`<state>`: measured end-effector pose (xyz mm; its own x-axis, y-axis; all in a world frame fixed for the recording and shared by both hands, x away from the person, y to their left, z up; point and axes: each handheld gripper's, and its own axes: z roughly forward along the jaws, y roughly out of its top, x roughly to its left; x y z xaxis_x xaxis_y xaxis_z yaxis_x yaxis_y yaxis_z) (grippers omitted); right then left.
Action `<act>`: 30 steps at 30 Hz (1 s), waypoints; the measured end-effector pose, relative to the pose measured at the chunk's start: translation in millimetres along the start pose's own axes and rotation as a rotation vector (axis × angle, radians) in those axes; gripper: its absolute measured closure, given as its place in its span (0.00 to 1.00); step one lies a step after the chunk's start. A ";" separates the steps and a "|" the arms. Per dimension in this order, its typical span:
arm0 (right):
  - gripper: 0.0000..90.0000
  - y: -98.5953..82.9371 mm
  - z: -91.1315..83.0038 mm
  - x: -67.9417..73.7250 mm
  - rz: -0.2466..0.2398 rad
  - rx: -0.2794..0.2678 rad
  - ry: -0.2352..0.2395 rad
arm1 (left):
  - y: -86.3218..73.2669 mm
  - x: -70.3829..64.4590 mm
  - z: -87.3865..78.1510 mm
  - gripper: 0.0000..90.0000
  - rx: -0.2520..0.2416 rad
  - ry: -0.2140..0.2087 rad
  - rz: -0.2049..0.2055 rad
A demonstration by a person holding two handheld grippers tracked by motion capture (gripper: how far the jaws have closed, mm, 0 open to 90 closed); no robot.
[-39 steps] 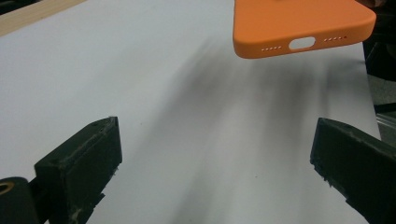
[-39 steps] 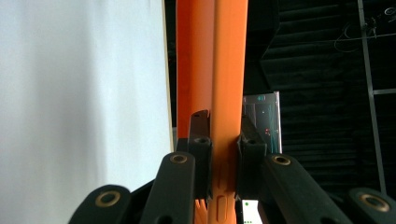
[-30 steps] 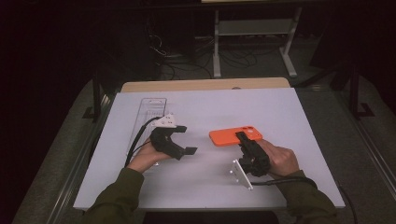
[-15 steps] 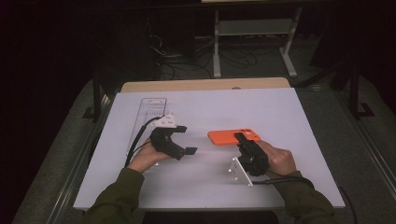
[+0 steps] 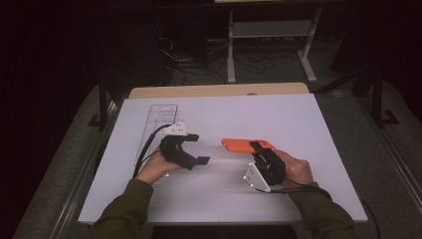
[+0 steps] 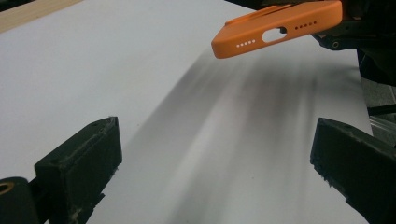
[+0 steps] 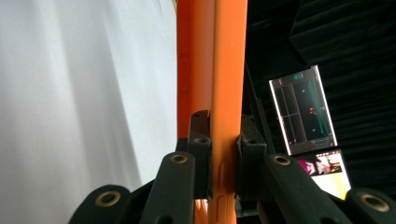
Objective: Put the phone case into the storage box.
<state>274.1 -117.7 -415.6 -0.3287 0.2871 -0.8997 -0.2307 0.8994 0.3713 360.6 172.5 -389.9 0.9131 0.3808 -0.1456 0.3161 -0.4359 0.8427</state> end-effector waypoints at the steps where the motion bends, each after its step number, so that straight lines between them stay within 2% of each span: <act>1: 0.87 0.1 0.7 -1.5 -0.010 -0.007 -0.001 | -0.1 0.0 0.1 0.02 0.001 0.001 0.006; 4: 0.87 0.2 0.8 -0.2 0.022 0.002 0.005 | -0.2 -0.4 0.1 0.02 0.003 0.002 0.005; 6: 0.87 0.3 1.1 -2.9 0.016 -0.006 0.009 | -0.1 -0.5 0.5 0.02 -0.004 0.002 0.000; 8: 0.87 -0.4 0.9 -2.9 0.044 0.000 0.019 | 0.0 -0.2 0.8 0.02 -0.005 0.002 0.007; 26: 0.87 -4.2 4.3 -11.8 0.155 0.000 0.072 | -0.2 0.0 0.7 0.02 0.001 0.007 0.024; 28: 0.87 -2.7 3.1 -10.4 0.219 0.018 0.090 | -0.1 0.0 0.8 0.02 0.001 0.008 0.025; 30: 0.87 -3.3 3.4 -10.8 0.224 0.018 0.094 | 0.1 0.2 0.9 0.02 0.001 0.007 0.023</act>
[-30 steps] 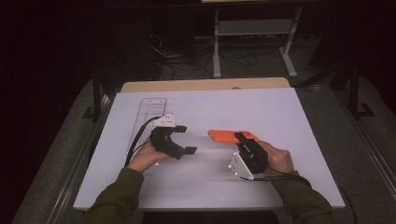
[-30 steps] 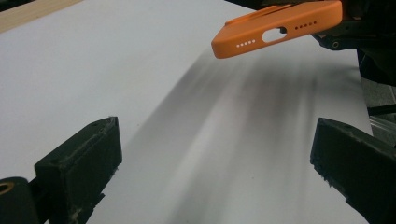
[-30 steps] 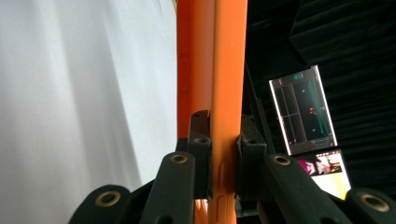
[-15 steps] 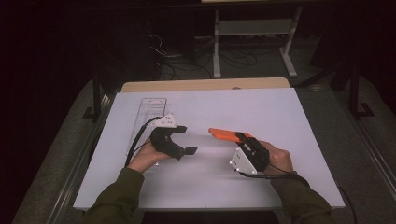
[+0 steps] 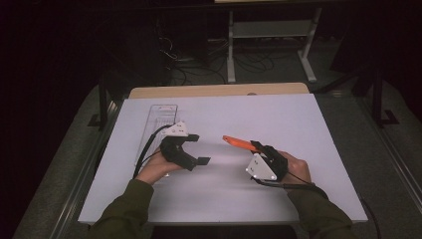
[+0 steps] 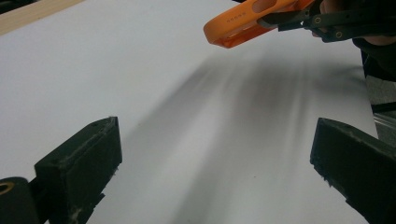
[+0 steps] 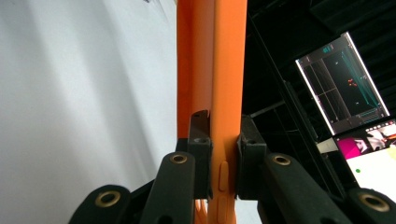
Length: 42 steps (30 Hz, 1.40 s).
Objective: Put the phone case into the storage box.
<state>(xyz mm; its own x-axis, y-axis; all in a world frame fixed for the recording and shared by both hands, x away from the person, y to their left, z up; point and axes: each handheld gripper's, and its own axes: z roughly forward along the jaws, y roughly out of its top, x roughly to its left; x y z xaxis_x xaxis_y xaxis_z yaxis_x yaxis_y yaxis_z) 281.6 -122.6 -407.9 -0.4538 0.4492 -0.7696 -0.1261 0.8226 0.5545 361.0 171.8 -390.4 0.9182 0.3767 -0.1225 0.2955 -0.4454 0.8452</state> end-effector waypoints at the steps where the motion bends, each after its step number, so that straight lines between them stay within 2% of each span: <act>1: 0.87 -0.4 0.4 -0.5 0.007 -0.003 0.000 | 0.1 0.1 0.0 0.02 -0.001 -0.001 -0.003; 6: 0.87 -1.6 2.6 -2.9 0.043 -0.001 0.012 | 0.0 0.4 0.0 0.02 -0.001 -0.002 -0.004; 10: 0.87 -2.4 3.7 -2.9 0.105 0.003 0.034 | 0.1 0.2 0.1 0.02 0.001 -0.001 -0.001; 12: 0.87 -3.0 3.9 -4.4 0.117 0.000 0.049 | 0.1 0.3 0.1 0.02 0.001 -0.001 -0.001; 20: 0.87 -4.7 4.5 -8.6 0.150 0.001 0.059 | 0.3 -0.4 -0.1 0.02 0.009 -0.003 -0.005; 25: 0.87 -6.0 6.4 -10.6 0.188 0.002 0.083 | -0.3 -1.0 0.6 0.02 -0.001 -0.007 -0.021; 29: 0.87 -7.0 7.2 -11.9 0.214 0.005 0.097 | 0.0 -1.0 0.2 0.02 0.005 -0.006 -0.018; 31: 0.87 -7.6 7.6 -13.1 0.232 0.005 0.106 | 0.0 -1.1 0.1 0.02 0.006 -0.006 -0.019; 32: 0.87 -7.0 7.2 -12.4 0.265 0.008 0.115 | 0.0 -1.1 0.0 0.02 0.006 -0.006 -0.018; 34: 0.87 -7.9 7.8 -13.9 0.269 0.005 0.116 | 0.0 -1.1 0.0 0.02 0.006 -0.006 -0.019; 35: 0.87 -7.3 7.5 -13.1 0.301 0.006 0.122 | 0.0 -1.0 0.0 0.02 0.006 -0.006 -0.018; 39: 0.87 -8.6 8.4 -15.7 0.314 0.004 0.131 | -0.2 -0.9 0.3 0.02 0.000 -0.008 -0.019; 41: 0.87 -8.4 8.6 -16.1 0.355 0.000 0.145 | -0.3 -0.8 0.3 0.02 0.000 -0.009 -0.019; 42: 0.87 -9.2 8.9 -17.9 0.359 -0.002 0.149 | -0.3 -0.7 0.2 0.02 0.000 -0.009 -0.018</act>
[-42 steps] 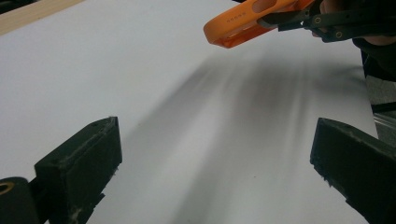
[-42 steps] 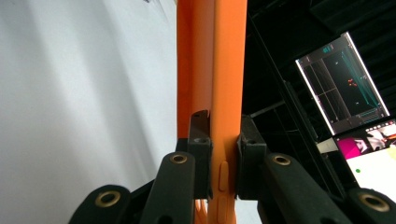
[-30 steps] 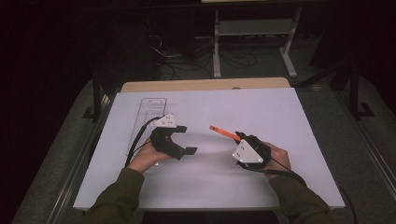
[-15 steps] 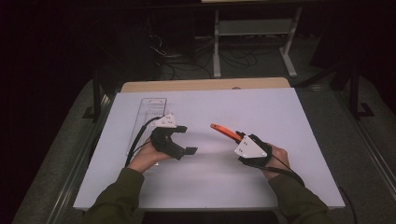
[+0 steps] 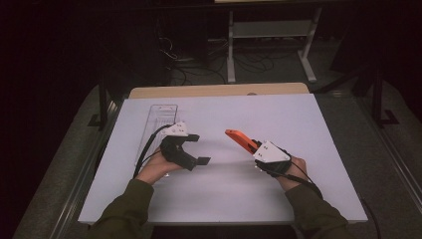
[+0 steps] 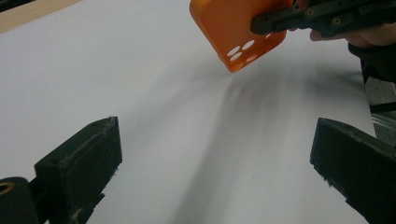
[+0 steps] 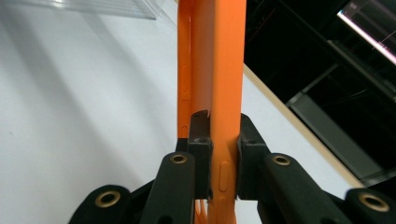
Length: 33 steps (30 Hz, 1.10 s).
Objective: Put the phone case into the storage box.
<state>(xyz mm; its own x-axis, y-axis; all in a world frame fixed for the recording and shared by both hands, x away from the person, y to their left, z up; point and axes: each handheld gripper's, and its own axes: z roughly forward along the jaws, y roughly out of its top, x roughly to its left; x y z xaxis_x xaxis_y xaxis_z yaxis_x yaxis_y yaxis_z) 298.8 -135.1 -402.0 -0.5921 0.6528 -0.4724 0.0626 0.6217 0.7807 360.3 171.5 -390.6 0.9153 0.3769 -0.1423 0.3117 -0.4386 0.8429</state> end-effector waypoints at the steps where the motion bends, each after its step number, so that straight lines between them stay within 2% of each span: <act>1: 0.87 0.3 0.3 -0.1 0.028 -0.011 0.008 | 0.0 0.1 0.0 0.02 -0.001 0.000 0.000; 2: 0.87 1.3 -0.4 0.6 0.073 -0.010 0.019 | 0.0 0.1 0.0 0.02 -0.001 0.000 0.000; 3: 0.87 0.7 -0.5 -2.0 0.056 -0.006 0.019 | 0.0 0.0 0.0 0.02 0.000 0.000 0.000; 4: 0.87 0.6 -0.6 -3.1 0.065 -0.009 0.024 | 0.0 0.0 0.0 0.02 0.001 0.000 0.001; 7: 0.87 1.1 -1.2 -3.6 0.126 -0.013 0.038 | 0.0 0.1 0.0 0.02 -0.002 -0.001 0.000; 10: 0.87 0.0 -0.8 -6.8 0.130 -0.014 0.045 | 0.0 -0.1 0.1 0.02 0.000 0.000 -0.001; 13: 0.87 0.1 -0.9 -7.3 0.166 -0.016 0.058 | -0.1 0.0 0.3 0.02 -0.003 -0.001 -0.003; 14: 0.87 0.6 -1.0 -6.6 0.194 -0.017 0.066 | 0.0 0.1 0.3 0.02 -0.002 0.000 -0.001; 15: 0.87 0.1 -0.9 -7.7 0.190 -0.017 0.068 | 0.0 0.2 0.2 0.02 0.000 0.000 0.000; 19: 0.87 -0.4 -0.5 -9.9 0.239 -0.020 0.084 | 0.0 0.1 0.2 0.02 -0.001 0.000 -0.001; 22: 0.87 -1.7 0.1 -12.4 0.249 -0.022 0.089 | -0.1 0.1 0.2 0.02 -0.003 -0.001 -0.001; 26: 0.87 -2.9 0.2 -14.8 0.314 -0.020 0.106 | 0.0 0.2 0.2 0.02 -0.001 -0.001 -0.001; 33: 0.87 -5.2 0.2 -19.4 0.373 -0.031 0.120 | 0.0 0.5 0.1 0.02 0.002 -0.001 0.001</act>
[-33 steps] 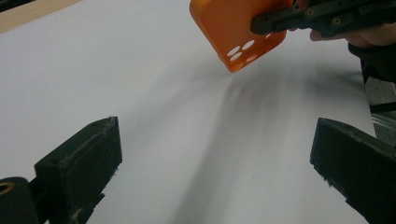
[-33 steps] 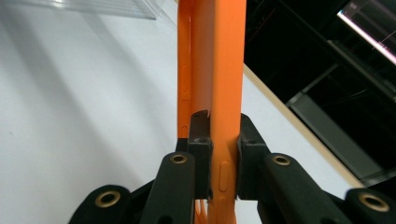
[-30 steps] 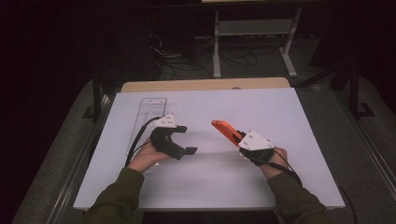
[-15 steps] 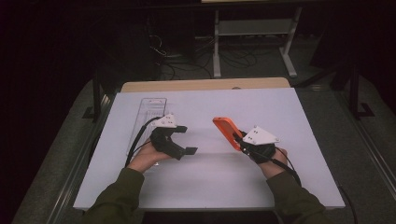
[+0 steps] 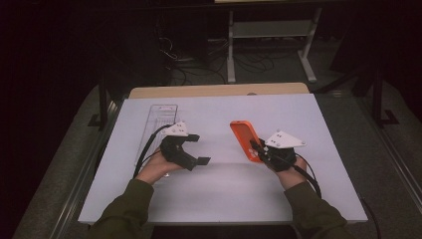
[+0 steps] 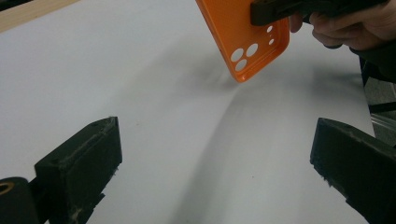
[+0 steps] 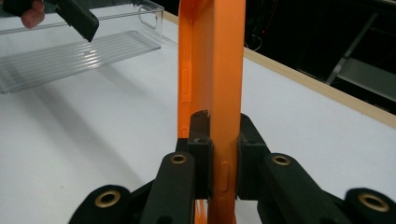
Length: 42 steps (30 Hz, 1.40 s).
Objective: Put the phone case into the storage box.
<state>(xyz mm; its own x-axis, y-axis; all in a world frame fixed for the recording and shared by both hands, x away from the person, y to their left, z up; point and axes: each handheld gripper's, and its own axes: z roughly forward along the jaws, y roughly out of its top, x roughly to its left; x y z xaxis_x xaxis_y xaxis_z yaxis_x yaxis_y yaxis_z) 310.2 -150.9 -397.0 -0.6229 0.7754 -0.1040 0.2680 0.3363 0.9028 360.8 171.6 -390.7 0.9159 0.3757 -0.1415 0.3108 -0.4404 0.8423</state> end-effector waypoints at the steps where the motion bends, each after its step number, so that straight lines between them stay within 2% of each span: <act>1: 0.87 -0.1 0.2 -0.8 0.009 -0.002 0.002 | 0.0 0.0 0.1 0.02 0.000 0.000 0.000; 8: 0.87 -1.6 1.8 -3.8 0.082 0.007 0.015 | 0.0 -0.2 0.3 0.02 -0.002 0.002 -0.010; 13: 0.87 -2.8 2.6 -6.3 0.124 0.007 -0.004 | 0.8 0.0 0.8 0.02 0.004 0.023 -0.007; 15: 0.87 -3.2 2.9 -6.8 0.126 0.004 -0.010 | 1.4 -0.9 1.2 0.02 -0.003 0.031 -0.027; 21: 0.87 -3.3 3.3 -6.0 0.132 0.000 -0.032 | 5.9 -1.8 1.4 0.02 0.000 0.077 -0.028; 30: 0.87 -2.6 4.5 -3.0 0.126 -0.003 -0.057 | 19.8 -7.4 -1.1 0.02 -0.060 0.080 -0.076; 32: 0.87 -2.3 4.9 -2.5 0.121 -0.007 -0.057 | 21.8 -8.5 -1.2 0.02 -0.054 0.076 -0.075; 35: 0.87 -1.6 5.6 -1.2 0.126 -0.008 -0.058 | 22.0 -11.2 1.0 0.02 -0.058 0.094 -0.080; 40: 0.87 -1.2 7.2 -0.2 0.124 -0.008 -0.060 | 23.6 -11.4 4.7 0.02 -0.059 0.088 -0.111; 42: 0.87 -0.5 7.4 1.4 0.132 -0.010 -0.057 | 24.9 -11.9 6.0 0.03 -0.064 0.086 -0.110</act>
<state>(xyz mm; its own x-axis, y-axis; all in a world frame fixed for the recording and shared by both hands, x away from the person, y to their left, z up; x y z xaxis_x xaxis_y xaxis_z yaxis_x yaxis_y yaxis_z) 314.5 -146.0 -400.7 -0.5395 0.8420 -0.0070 0.3375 0.2238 0.9143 359.1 151.3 -371.2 0.8511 0.4886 -0.1921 0.3887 -0.3405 0.8561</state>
